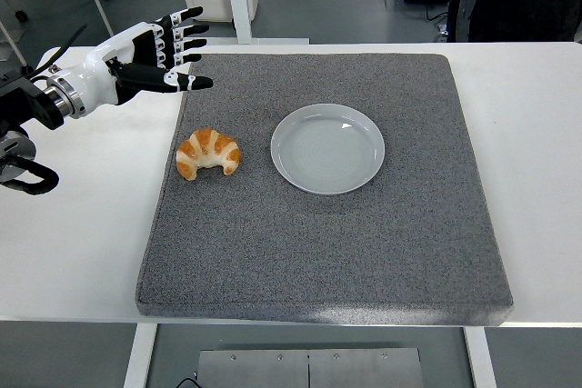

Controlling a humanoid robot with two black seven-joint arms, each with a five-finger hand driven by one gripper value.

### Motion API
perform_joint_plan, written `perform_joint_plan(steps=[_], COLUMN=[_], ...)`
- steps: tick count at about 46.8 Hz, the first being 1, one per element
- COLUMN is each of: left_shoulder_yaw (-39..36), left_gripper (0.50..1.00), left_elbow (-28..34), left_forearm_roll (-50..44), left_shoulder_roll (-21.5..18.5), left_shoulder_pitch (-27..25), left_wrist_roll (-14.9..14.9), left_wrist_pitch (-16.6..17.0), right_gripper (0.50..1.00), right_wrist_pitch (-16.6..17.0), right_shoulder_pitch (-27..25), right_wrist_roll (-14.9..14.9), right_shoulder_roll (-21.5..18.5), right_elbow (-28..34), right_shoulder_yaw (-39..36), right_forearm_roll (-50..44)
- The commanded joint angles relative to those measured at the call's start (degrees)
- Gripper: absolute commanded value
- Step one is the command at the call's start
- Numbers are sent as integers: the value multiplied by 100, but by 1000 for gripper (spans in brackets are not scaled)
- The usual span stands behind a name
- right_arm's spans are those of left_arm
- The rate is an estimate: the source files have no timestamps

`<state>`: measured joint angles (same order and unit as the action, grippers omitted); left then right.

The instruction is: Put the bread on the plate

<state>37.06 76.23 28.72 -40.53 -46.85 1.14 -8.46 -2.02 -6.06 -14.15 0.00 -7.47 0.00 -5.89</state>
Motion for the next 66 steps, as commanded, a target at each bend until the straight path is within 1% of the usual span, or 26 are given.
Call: perform_joint_plan(steps=[1, 6, 15, 26, 31, 37, 40, 43, 50, 57, 62, 66], left_shoulder_yaw=[12, 12, 30, -190, -409, -498, -506, -515, -603, -1016, -1139, -1218], left_gripper=[986, 986, 986, 984, 986, 980, 968, 968, 969, 977, 981, 983], left_elbow=[-3, 6, 23, 50, 137, 138, 138, 138, 94, 94, 67, 41], left_forearm_roll=[256, 634, 1715, 2014, 2067, 2418, 2585, 2796, 3209, 3746, 4097, 4299], left_shoulder_roll=[-51, -86, -271, -306, -411, -385, -359, -359, -350, -297, -262, -218], left_shoulder_pitch=[0, 0, -8, 18, 27, 36, 44, 44, 53, -8, 26, 44], left_wrist_roll=[0, 9, 9, 18, 97, 141, 211, 281, 281, 316, 536, 563], left_wrist_pitch=[3, 3, 3, -50, -59, -50, -6, -15, 29, 415, 652, 872], right_gripper=[1000, 1000, 1000, 1000, 1000, 1000, 1000, 1000, 1000, 1000, 1000, 1000], right_wrist_pitch=[0, 0, 0, 0, 0, 0, 0, 0, 0, 0, 0, 0], right_shoulder_pitch=[0, 8, 0, 0, 0, 0, 0, 0, 0, 8, 0, 8], right_wrist_roll=[0, 0, 0, 0, 0, 0, 0, 0, 0, 0, 0, 0], right_shoulder_roll=[0, 0, 0, 0, 0, 0, 0, 0, 0, 0, 0, 0], right_elbow=[0, 0, 0, 0, 0, 0, 0, 0, 0, 0, 0, 0], right_shoulder_yaw=[0, 0, 0, 0, 0, 0, 0, 0, 0, 0, 0, 0], right_forearm_roll=[0, 0, 0, 0, 0, 0, 0, 0, 0, 0, 0, 0])
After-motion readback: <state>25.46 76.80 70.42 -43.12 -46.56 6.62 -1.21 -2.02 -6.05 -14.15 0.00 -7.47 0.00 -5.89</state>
